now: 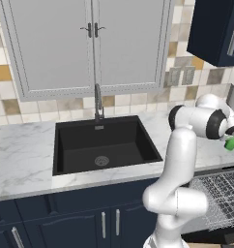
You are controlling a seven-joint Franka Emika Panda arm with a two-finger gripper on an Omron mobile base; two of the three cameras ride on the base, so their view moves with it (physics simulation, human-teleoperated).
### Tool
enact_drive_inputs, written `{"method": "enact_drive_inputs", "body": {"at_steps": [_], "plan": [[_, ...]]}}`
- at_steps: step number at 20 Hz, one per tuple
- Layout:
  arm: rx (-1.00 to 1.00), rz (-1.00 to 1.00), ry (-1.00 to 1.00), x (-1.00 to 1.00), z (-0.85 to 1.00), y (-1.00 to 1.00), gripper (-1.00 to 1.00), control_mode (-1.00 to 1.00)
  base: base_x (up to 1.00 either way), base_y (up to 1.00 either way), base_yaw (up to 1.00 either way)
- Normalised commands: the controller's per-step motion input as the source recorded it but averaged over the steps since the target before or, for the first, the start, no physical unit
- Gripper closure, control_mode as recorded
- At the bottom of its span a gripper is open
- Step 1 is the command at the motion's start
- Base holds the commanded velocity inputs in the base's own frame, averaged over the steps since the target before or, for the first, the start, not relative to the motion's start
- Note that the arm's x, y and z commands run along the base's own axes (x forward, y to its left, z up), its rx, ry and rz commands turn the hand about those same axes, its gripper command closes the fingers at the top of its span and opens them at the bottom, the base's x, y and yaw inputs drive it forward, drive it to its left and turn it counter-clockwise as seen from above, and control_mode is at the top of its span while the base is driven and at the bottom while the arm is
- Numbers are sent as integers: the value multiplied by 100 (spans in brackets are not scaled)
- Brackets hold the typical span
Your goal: Pick up the cup and bowl from the counter, place them in the dishwasher, and close the dishwasher door.
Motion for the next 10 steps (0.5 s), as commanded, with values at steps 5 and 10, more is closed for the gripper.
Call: {"method": "enact_drive_inputs", "body": {"at_steps": [5, 10], "plan": [[0, 0, 0, 0, -2, 0, 100, -100, 0, 0, 0], [0, 1, 0, 0, -10, 13, 100, -100, 0, 0, 0]]}}
